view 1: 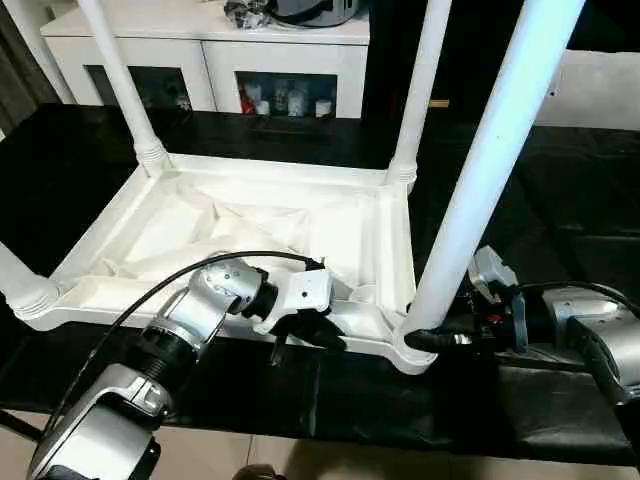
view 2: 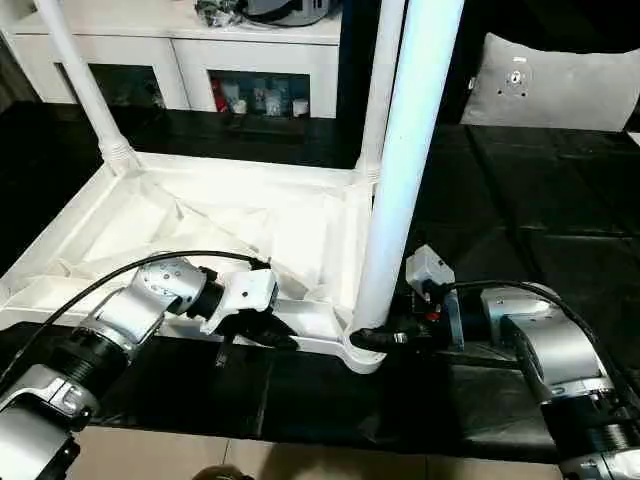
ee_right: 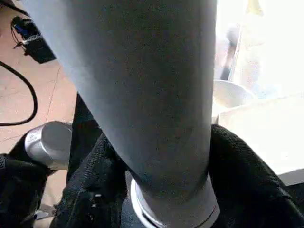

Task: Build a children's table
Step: Rotate leg to tighten

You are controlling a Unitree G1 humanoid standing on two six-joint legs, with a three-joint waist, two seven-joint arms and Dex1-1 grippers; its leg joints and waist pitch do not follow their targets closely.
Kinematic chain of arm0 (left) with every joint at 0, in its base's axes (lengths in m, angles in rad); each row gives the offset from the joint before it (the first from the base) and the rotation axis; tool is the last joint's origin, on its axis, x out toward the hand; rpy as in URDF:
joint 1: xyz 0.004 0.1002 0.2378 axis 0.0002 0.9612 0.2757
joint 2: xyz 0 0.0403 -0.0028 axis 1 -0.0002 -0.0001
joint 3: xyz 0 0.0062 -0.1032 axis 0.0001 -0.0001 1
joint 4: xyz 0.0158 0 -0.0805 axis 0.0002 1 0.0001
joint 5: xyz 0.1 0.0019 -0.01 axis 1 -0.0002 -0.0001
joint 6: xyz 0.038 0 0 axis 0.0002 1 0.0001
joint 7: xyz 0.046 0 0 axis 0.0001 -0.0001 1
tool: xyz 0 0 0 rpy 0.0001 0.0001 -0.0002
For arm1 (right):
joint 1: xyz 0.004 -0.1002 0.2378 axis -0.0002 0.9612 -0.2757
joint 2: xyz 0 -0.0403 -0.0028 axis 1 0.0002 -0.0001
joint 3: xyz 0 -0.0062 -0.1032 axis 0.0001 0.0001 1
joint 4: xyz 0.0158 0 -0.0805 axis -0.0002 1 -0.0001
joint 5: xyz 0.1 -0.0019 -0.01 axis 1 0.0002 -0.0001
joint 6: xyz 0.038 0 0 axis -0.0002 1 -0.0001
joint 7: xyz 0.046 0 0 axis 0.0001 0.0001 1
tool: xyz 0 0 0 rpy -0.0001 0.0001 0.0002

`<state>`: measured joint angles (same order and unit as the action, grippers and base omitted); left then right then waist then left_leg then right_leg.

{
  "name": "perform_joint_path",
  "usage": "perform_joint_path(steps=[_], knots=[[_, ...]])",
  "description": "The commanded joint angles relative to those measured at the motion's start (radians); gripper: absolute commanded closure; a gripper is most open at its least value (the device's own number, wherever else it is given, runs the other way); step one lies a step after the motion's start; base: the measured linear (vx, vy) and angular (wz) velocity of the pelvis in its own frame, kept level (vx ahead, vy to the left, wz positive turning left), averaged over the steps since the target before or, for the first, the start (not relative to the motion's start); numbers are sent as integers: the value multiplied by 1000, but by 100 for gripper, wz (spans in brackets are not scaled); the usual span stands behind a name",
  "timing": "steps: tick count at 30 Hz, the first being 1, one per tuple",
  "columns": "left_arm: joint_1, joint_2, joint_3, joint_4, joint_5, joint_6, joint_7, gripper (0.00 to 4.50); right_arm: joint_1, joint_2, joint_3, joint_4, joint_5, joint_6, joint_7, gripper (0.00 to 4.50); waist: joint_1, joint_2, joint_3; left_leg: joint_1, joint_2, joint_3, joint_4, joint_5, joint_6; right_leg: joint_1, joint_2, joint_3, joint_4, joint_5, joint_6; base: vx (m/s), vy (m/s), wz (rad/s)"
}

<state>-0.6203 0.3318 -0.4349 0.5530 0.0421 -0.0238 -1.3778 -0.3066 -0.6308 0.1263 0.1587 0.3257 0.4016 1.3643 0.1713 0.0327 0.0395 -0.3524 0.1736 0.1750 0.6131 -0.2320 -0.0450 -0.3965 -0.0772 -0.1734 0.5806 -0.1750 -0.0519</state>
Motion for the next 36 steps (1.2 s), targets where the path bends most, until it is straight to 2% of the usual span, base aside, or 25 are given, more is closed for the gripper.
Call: perform_joint_path(steps=[1, 5, 6, 9, 10, 12, 14, 15, 17, 18, 20, 21, 22, 23, 27, 28, 31, 32, 36], knots=[[-22, -12, -12, -19, -15, -9, -31, 450, 11, 2, 3, -18, 29, 13, 4, 238, -5, -19, -74, 0, 80, -27, -59, 16, 119, 67, -108, 82, -62, -215, -62, 0, 0, 0], [-17, -21, 2, -31, -29, 32, -19, 450, 13, 22, -15, -24, 40, 43, -36, 241, -6, -18, -73, 1, 79, -27, -60, 9, 114, 67, -109, 82, -65, -228, -61, 0, 0, 0], [-15, -34, 15, -46, -32, 89, 18, 450, 7, 64, -29, -28, 35, 78, -118, 241, -7, -19, -72, 0, 79, -27, -61, 6, 112, 67, -109, 82, -67, -234, -59, 0, 0, 0], [-17, -54, 30, -53, -23, 146, 84, 450, -2, 116, -34, -25, 6, 93, -225, 241, -18, -21, -66, 1, 75, -27, -66, -17, 83, 66, -108, 79, -76, -294, -46, 0, 0, 0], [-22, -99, 59, -59, -17, 221, 191, 450, -33, 194, -68, 19, -25, 118, -391, 242, -29, -16, -65, 1, 66, -24, -67, -40, 66, 67, -108, 77, -85, -351, -29, 0, 0, 0], [-22, -119, 71, -65, -18, 254, 231, 450, -46, 222, -83, 35, -31, 137, -453, 242, -39, -17, -64, 3, 69, -28, -69, -42, 54, 66, -106, 73, -90, -363, -27, 0, 0, 0], [-22, -190, 102, -82, -19, 350, 355, 450, -75, 309, -128, 61, -37, 184, -622, 243, -63, -19, -65, 0, 67, -32, -68, -43, 36, 72, -107, 69, -92, -363, -25, 0, 0, 0], [-22, -199, 104, -84, -16, 361, 369, 450, -77, 319, -133, 59, -40, 185, -642, 243, -67, -18, -66, 2, 67, -31, -68, -44, 38, 72, -109, 70, -93, -360, -26, 0, 0, 0], [-23, -255, 125, -74, -16, 390, 453, 450, -100, 381, -168, 67, -54, 220, -765, 243, -81, -20, -70, -6, 66, -32, -66, -3, 59, 75, -107, 77, -81, -287, -46, 0, 0, 0], [-25, -288, 137, -66, -16, 402, 503, 450, -109, 412, -179, 68, -54, 225, -807, 243, -84, -22, -72, -9, 65, -32, -63, 23, 70, 75, -107, 77, -75, -245, -58, 0, 0, 0], [-28, -315, 142, -61, -13, 409, 544, 450, -113, 434, -177, 67, -60, 201, -825, 243, -82, -20, -72, -7, 55, -25, -61, 32, 91, 75, -105, 78, -78, -240, -59, 0, 0, 0], [-29, -322, 143, -61, -12, 412, 556, 450, -113, 439, -173, 66, -64, 186, -825, 243, -80, -21, -72, -7, 54, -24, -61, 33, 98, 75, -104, 78, -80, -245, -55, 0, 0, 0], [-31, -325, 144, -60, -11, 412, 560, 450, -109, 437, -164, 66, -67, 168, -809, 187, -78, -20, -72, -8, 53, -24, -61, 39, 110, 76, -102, 78, -79, -243, -47, 0, 0, 0], [-31, -322, 142, -64, -4, 410, 557, 450, -103, 433, -156, 62, -73, 165, -800, 174, -75, -18, -73, -8, 57, -25, -61, 45, 120, 75, -102, 77, -78, -238, -42, 0, 0, 0], [-26, -283, 127, -79, 17, 380, 535, 450, -73, 403, -155, 31, -64, 174, -760, 165, -75, -15, -73, -4, 67, -29, -62, 40, 127, 73, -104, 78, -75, -220, -48, 0, 0, 0], [-26, -268, 126, -73, 19, 364, 525, 450, -66, 383, -156, 25, -63, 172, -735, 136, -75, -15, -73, -4, 67, -30, -63, 40, 127, 74, -104, 78, -73, -213, -52, 0, 0, 0], [-26, -230, 114, -59, 27, 301, 486, 450, -56, 335, -153, 18, -57, 162, -675, 126, -71, -17, -72, -8, 60, -27, -61, 28, 132, 77, -105, 79, -76, -224, -42, 0, 0, 0], [-25, -203, 100, -54, 34, 278, 456, 450, -51, 303, -149, 18, -55, 150, -638, 103, -70, -15, -72, -7, 61, -27, -61, 27, 132, 74, -103, 78, -77, -227, -39, 0, 0, 0], [-26, -141, 79, -41, 35, 214, 360, 450, -50, 210, -138, 32, -58, 127, -525, 83, -63, -12, -74, -5, 68, -29, -60, 30, 137, 73, -103, 78, -70, -202, -45, 0, 0, 0]])
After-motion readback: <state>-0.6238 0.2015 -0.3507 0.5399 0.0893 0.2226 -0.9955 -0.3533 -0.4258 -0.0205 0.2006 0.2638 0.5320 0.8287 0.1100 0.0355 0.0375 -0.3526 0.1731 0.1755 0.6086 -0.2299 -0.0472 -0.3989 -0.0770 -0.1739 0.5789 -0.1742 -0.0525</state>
